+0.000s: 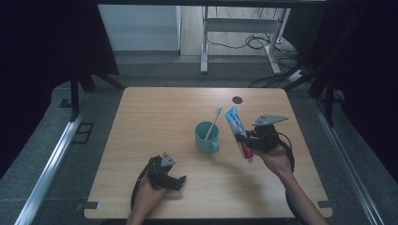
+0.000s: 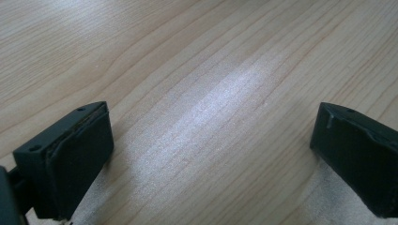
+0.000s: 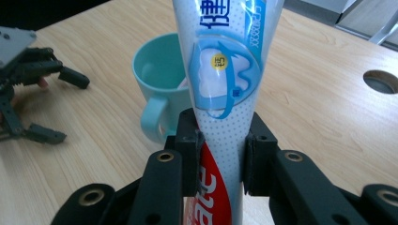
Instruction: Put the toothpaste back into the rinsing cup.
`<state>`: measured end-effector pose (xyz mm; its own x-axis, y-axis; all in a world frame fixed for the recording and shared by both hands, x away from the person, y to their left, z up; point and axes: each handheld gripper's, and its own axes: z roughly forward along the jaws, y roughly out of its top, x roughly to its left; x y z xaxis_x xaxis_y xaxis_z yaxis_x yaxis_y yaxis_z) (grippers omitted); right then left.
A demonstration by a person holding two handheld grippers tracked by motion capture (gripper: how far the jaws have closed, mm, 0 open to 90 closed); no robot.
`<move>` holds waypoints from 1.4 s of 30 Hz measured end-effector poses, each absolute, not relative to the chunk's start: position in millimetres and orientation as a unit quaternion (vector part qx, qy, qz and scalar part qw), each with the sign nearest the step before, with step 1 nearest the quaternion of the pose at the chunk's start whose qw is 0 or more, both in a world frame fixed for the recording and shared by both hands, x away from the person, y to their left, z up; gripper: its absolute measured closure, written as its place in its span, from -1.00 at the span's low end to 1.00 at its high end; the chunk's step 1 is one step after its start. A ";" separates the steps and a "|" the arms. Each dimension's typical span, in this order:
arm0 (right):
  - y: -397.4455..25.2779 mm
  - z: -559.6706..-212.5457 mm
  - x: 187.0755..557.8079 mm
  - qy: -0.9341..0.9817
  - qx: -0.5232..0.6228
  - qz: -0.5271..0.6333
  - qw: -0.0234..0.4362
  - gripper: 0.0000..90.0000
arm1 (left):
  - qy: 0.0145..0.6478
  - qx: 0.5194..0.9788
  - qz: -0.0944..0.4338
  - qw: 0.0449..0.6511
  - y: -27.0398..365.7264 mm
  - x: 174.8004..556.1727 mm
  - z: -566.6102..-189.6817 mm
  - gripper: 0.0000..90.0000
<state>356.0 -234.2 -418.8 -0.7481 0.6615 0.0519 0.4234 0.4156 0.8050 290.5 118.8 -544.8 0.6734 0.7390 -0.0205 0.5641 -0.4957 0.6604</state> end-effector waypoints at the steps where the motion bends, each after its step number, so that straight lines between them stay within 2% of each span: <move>1: -233.1 -417.8 356.5 0.829 0.327 0.433 0.138 0.60 | 0.381 0.854 0.134 0.327 118.8 290.5 -544.8 -1.00; 42: -185.3 -391.2 387.0 0.808 0.319 0.475 0.142 0.60 | 0.382 0.854 0.134 0.326 118.8 290.4 -544.7 -1.00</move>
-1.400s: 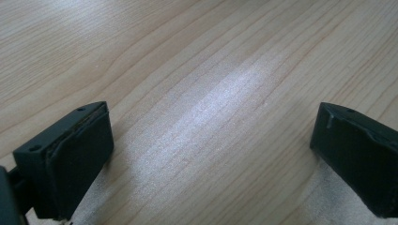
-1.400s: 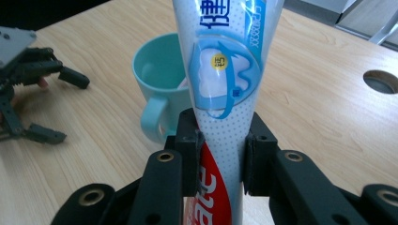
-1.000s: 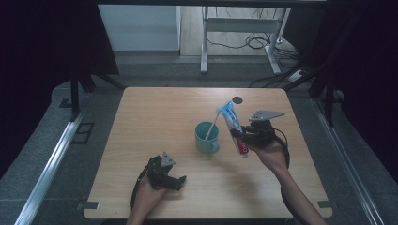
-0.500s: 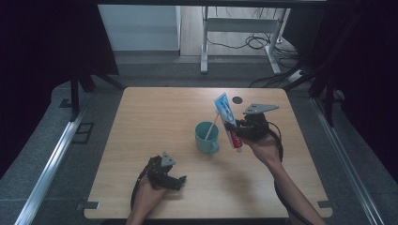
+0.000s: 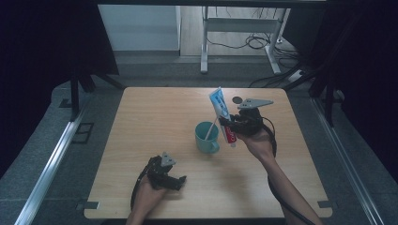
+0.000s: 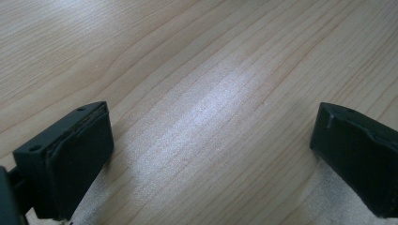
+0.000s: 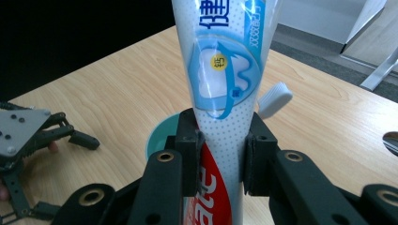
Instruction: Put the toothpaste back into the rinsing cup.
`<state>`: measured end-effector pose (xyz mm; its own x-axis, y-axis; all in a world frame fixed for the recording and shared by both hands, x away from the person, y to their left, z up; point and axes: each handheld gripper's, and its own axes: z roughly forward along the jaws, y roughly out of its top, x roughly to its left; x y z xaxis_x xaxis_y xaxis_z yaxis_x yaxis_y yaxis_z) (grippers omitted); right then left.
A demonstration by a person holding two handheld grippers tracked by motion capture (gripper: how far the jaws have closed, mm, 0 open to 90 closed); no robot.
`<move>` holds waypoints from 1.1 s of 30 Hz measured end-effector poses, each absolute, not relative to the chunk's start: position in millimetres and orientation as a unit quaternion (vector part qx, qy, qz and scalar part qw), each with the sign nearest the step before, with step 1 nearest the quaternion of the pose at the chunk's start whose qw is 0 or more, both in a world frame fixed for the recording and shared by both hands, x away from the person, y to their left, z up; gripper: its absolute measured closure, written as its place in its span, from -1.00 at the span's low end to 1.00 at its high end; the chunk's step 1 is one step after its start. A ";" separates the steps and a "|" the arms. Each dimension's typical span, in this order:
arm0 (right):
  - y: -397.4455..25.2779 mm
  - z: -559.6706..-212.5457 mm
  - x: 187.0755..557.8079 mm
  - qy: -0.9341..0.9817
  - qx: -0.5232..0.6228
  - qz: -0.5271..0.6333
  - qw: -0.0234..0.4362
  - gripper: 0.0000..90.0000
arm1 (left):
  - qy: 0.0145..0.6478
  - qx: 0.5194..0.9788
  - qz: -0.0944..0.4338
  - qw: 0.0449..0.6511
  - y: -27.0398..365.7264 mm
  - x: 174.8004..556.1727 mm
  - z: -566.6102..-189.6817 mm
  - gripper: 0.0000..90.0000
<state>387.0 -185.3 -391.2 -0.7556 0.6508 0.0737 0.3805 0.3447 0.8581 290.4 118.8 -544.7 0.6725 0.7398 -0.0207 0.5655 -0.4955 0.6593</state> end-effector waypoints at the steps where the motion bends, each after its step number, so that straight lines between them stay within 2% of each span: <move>1: -184.3 -390.9 387.5 0.808 0.319 0.475 0.143 0.60 | 0.382 0.854 0.134 0.326 118.8 290.4 -544.7 -1.00; 33: -142.5 -373.6 407.8 0.797 0.309 0.496 0.156 0.60 | 0.382 0.854 0.134 0.327 118.8 290.5 -544.8 -1.00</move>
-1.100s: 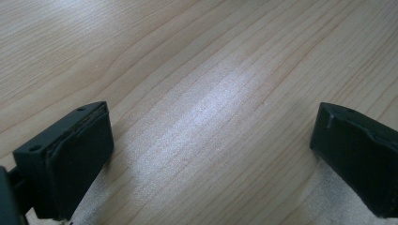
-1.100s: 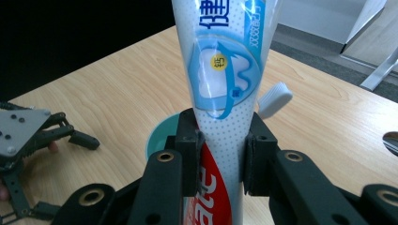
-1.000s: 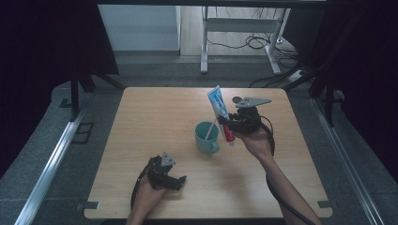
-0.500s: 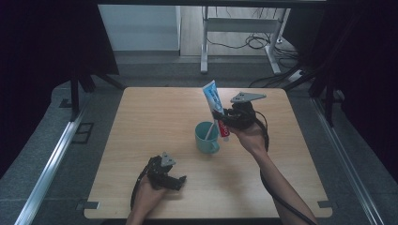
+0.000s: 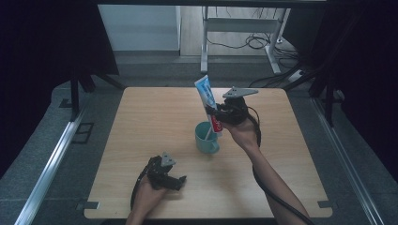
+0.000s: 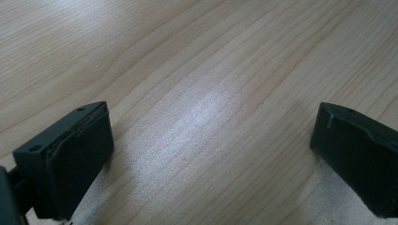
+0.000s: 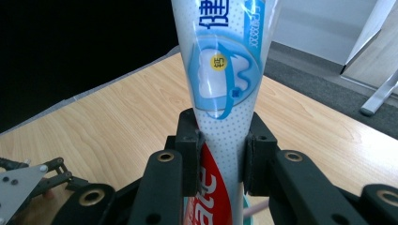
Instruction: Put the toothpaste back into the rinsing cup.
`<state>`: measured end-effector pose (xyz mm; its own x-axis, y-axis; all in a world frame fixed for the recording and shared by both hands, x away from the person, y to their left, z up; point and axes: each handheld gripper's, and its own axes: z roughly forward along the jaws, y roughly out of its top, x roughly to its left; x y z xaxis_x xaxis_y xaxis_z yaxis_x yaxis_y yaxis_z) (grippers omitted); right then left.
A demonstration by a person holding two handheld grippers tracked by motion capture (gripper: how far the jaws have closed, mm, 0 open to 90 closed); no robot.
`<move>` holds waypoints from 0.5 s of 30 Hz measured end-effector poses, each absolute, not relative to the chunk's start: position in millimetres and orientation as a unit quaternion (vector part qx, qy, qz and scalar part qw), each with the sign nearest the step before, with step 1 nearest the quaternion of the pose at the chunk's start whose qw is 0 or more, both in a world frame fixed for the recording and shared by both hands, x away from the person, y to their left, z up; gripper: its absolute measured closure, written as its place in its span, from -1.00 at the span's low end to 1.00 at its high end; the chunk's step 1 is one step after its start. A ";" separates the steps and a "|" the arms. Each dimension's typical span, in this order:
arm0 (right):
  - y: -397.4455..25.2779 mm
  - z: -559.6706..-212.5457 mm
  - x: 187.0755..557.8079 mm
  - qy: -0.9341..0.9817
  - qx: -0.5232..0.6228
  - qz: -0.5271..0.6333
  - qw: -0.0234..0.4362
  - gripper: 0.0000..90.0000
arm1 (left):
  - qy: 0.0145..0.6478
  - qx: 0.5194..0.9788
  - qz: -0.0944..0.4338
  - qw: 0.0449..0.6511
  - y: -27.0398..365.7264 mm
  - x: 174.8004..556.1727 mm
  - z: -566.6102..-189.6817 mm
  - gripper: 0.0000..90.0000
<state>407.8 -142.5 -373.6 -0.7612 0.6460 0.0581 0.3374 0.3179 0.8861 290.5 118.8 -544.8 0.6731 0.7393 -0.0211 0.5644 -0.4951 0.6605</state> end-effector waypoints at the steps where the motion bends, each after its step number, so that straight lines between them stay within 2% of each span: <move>1: -140.5 -373.5 408.4 0.797 0.307 0.496 0.156 0.60 | 0.382 0.854 0.134 0.327 118.8 290.5 -544.8 -1.00; 15: -127.5 -381.6 413.4 0.795 0.304 0.501 0.156 0.60 | 0.381 0.855 0.133 0.327 118.7 290.4 -544.9 -1.00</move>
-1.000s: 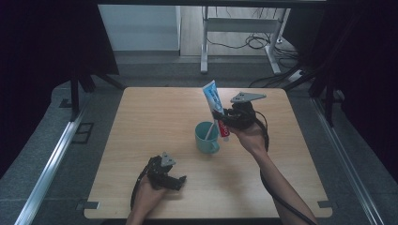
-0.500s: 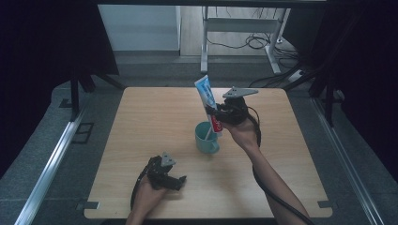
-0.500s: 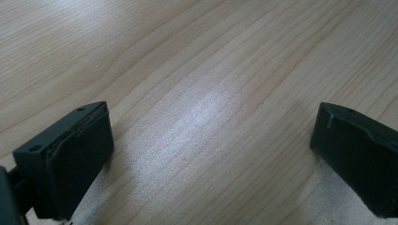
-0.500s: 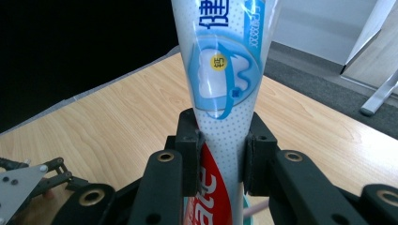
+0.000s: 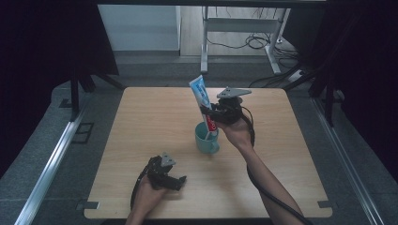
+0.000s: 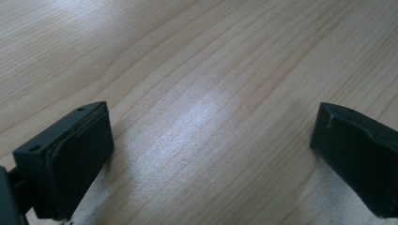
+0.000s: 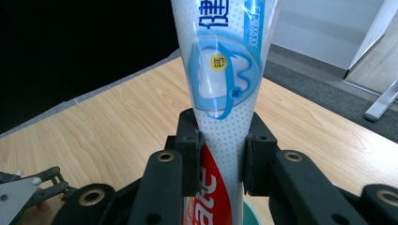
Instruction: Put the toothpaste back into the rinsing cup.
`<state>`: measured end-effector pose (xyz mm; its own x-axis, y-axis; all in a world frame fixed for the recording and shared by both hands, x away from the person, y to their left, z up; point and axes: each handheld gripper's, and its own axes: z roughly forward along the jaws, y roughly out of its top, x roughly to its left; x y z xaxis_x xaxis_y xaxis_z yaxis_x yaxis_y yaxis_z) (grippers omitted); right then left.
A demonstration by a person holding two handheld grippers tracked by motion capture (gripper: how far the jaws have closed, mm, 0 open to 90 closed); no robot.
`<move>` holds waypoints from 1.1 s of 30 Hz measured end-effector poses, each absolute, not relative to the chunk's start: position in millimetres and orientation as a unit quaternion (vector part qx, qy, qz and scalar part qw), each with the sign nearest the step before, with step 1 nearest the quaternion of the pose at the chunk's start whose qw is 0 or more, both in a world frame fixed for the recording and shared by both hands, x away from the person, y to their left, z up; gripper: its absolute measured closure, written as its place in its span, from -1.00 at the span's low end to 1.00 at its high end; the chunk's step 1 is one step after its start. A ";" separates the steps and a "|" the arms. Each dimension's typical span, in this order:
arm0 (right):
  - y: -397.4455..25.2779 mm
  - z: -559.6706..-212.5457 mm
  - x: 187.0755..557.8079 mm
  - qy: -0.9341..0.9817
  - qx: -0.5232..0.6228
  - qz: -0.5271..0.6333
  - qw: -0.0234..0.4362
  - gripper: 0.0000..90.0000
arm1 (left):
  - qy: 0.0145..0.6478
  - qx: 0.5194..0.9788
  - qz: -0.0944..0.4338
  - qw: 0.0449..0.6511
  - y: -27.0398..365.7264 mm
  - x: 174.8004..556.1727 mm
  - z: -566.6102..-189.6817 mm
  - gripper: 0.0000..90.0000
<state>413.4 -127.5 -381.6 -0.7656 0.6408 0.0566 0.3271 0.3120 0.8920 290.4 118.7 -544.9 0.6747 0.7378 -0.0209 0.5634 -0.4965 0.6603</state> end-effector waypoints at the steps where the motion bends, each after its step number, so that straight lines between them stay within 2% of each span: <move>1: -127.2 -382.8 413.8 0.795 0.304 0.501 0.157 0.60 | 0.381 0.855 0.133 0.327 118.7 290.4 -544.9 -1.00; 33: -119.4 -425.8 416.3 0.802 0.308 0.489 0.149 0.60 | 0.381 0.855 0.132 0.327 118.6 290.2 -544.7 -1.00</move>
<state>416.3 -119.4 -425.8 -0.7655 0.6404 0.0625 0.3495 0.3322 0.8761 290.2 118.6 -544.7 0.6746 0.7378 -0.0231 0.5652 -0.4962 0.6591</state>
